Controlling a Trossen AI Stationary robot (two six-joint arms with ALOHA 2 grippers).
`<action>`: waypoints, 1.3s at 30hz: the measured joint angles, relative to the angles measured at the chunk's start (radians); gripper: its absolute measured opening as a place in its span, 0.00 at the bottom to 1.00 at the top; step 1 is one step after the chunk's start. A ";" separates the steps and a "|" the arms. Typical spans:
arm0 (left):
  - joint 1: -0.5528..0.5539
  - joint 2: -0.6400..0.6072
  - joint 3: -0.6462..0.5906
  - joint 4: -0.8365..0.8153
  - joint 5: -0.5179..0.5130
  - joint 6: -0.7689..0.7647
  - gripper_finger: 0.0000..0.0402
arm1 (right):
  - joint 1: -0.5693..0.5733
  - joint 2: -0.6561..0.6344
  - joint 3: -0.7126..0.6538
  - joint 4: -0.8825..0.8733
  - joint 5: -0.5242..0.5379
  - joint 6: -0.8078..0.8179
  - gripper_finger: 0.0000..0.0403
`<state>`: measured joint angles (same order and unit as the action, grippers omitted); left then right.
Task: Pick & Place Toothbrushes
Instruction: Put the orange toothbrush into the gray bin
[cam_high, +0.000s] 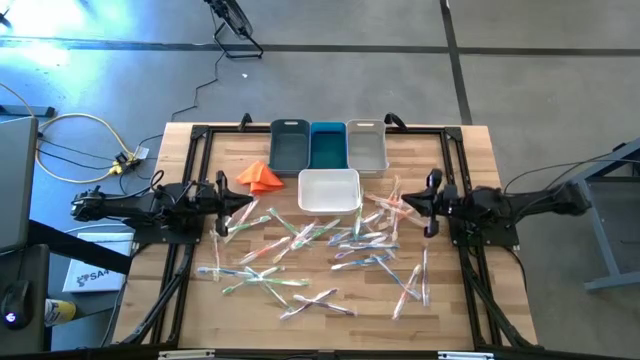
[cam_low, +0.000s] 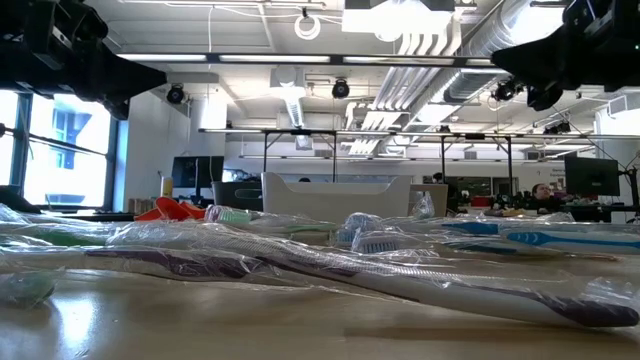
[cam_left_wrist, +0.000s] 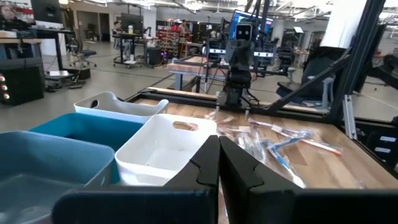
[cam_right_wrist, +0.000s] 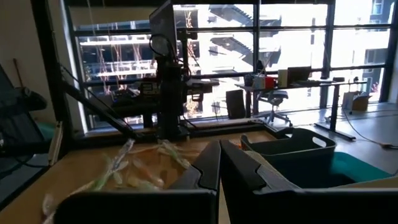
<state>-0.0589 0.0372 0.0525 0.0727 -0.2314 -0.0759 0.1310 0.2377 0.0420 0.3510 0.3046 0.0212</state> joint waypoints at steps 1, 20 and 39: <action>0.000 0.000 0.000 0.000 0.000 0.001 0.00 | 0.000 0.021 0.009 0.004 0.015 0.000 0.01; 0.000 0.000 0.000 -0.001 -0.003 0.003 0.00 | 0.000 0.329 0.141 -0.002 0.151 0.011 0.01; 0.000 0.000 0.001 -0.001 -0.005 -0.004 0.00 | 0.000 0.495 0.153 0.028 0.325 0.097 0.01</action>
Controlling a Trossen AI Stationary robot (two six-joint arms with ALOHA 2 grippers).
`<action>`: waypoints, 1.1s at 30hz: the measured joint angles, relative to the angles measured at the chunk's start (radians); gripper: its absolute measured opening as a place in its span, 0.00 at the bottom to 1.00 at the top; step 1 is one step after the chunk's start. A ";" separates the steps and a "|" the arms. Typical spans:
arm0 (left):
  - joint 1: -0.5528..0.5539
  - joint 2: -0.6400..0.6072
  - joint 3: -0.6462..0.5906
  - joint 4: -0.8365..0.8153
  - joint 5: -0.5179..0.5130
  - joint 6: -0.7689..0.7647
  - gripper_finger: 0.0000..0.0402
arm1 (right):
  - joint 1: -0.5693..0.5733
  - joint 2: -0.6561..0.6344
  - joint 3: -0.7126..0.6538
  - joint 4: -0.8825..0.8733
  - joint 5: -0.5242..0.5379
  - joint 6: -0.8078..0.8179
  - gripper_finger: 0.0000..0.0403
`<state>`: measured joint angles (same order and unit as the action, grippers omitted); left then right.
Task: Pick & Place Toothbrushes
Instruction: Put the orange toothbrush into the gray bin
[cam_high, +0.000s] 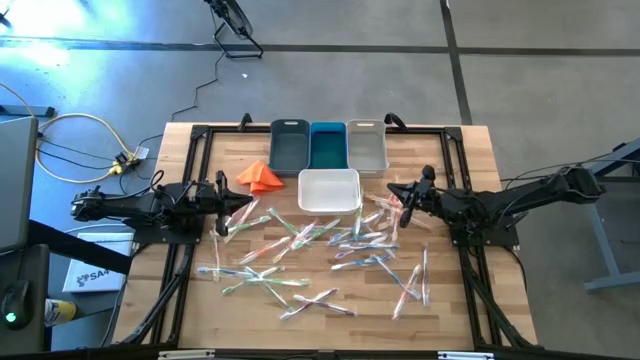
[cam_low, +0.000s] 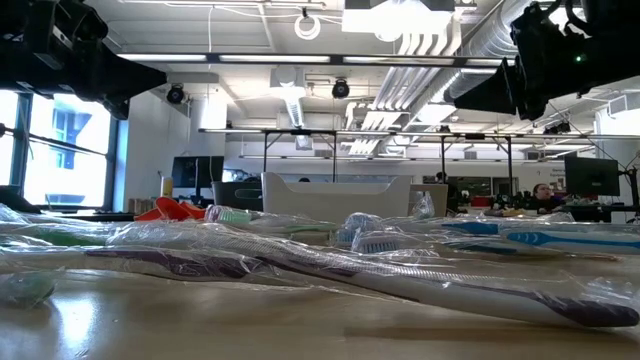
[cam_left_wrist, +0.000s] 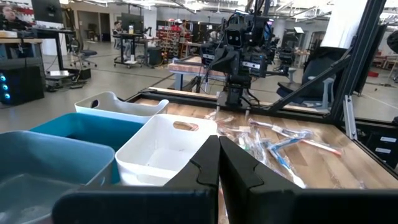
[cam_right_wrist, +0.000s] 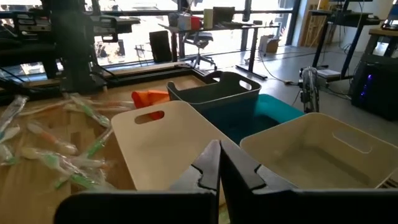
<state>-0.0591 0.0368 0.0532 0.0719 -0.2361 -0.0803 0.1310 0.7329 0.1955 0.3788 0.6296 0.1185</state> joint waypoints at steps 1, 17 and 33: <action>0.000 0.000 0.000 0.000 -0.001 0.000 0.00 | 0.000 0.002 0.000 0.000 0.000 0.006 0.01; 0.000 0.000 0.000 0.000 -0.002 -0.003 0.00 | -0.001 0.104 0.236 -0.385 -0.013 0.047 0.01; 0.000 0.000 0.000 -0.002 -0.002 0.002 0.00 | -0.001 0.131 0.235 -0.543 -0.098 0.120 0.01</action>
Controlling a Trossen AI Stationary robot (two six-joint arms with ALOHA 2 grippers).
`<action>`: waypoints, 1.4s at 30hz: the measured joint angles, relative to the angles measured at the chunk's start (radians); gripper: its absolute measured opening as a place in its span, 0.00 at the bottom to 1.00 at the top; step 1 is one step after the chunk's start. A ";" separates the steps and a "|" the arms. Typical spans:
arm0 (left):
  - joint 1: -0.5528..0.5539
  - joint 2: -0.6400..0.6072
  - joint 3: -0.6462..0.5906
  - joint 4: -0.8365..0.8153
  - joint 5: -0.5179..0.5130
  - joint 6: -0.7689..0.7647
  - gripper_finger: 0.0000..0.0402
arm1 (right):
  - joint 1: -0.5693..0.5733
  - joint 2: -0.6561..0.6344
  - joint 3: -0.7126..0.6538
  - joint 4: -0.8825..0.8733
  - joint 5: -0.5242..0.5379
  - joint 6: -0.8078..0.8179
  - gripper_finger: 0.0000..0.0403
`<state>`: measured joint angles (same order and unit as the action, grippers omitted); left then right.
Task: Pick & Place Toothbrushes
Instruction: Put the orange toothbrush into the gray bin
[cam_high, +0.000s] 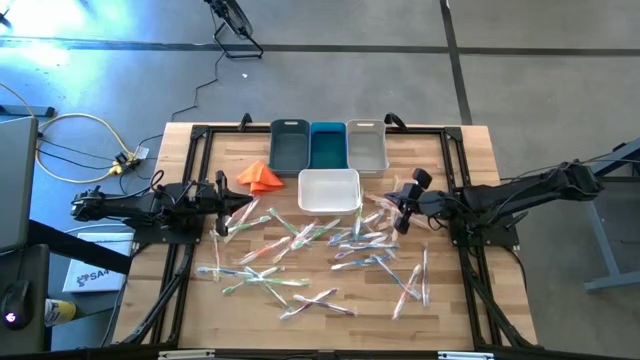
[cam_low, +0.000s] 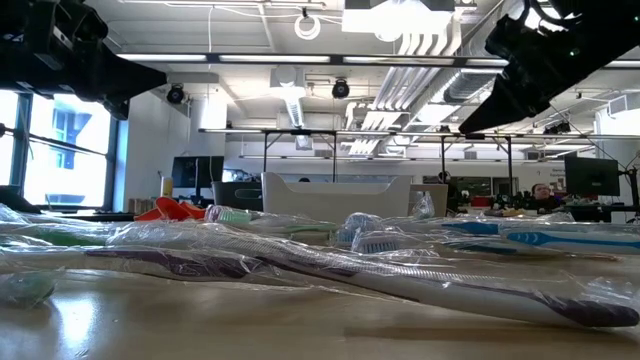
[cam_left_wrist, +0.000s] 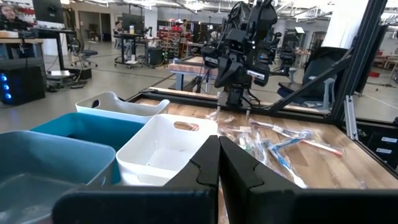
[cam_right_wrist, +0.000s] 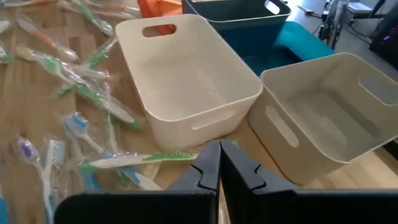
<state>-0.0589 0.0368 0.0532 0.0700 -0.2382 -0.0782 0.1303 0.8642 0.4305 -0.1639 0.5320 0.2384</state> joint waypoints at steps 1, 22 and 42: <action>0.000 0.000 0.000 -0.003 0.000 0.001 0.00 | 0.000 0.000 0.000 -0.002 0.000 0.003 0.01; 0.000 0.000 0.000 -0.019 0.000 0.002 0.00 | 0.001 0.115 -0.002 -0.206 -0.121 0.317 0.38; 0.000 0.000 0.000 -0.020 0.000 0.002 0.00 | -0.068 0.393 -0.002 -0.127 -0.100 0.342 0.33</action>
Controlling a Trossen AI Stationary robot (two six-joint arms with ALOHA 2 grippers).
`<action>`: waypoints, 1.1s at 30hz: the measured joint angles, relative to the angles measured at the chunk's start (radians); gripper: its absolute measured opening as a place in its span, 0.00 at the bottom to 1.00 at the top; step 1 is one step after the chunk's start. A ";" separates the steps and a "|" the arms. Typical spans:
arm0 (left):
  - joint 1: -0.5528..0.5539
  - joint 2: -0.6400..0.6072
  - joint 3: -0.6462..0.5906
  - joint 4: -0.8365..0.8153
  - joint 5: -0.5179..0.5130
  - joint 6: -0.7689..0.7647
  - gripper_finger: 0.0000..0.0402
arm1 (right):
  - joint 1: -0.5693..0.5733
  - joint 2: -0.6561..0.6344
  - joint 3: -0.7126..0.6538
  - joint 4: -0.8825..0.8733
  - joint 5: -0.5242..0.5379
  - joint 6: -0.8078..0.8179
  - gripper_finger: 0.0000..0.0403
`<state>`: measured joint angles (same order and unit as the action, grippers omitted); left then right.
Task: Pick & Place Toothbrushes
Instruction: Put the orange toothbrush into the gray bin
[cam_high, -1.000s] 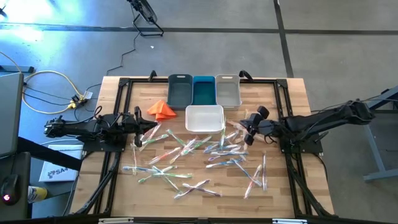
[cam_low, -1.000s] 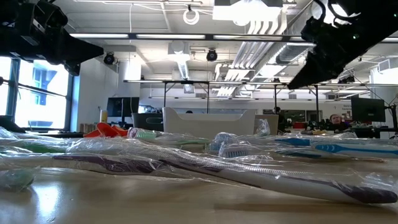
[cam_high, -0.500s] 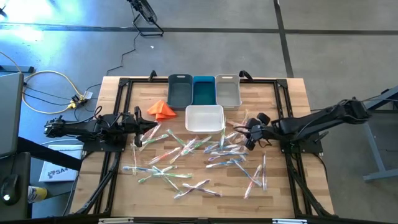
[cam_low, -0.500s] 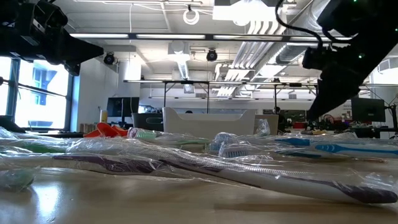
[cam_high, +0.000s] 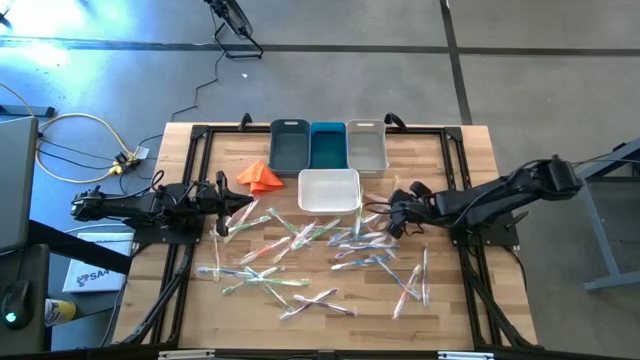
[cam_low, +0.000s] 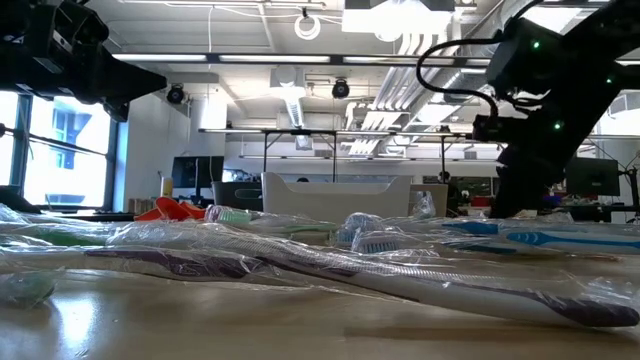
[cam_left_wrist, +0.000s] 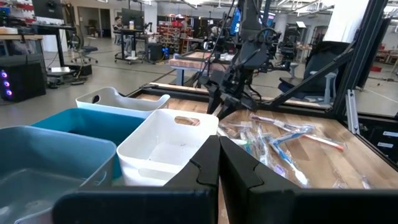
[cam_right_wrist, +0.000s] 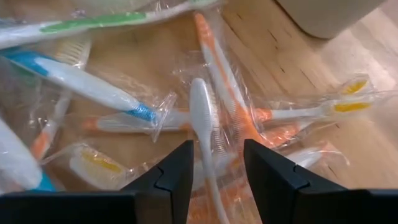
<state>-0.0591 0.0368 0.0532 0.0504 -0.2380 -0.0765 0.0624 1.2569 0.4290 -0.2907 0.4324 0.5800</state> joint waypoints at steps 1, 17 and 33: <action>0.000 0.000 0.000 0.000 0.000 0.000 0.00 | 0.000 0.008 0.000 0.003 0.002 0.000 0.33; 0.000 0.000 0.000 0.000 0.000 0.000 0.00 | 0.000 0.022 0.000 0.018 -0.020 -0.008 0.05; 0.000 0.000 0.000 0.000 0.000 0.000 0.00 | 0.001 -0.161 0.000 0.044 -0.021 -0.091 0.03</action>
<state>-0.0590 0.0368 0.0532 0.0505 -0.2379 -0.0768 0.0635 1.0956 0.4294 -0.2462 0.4110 0.4891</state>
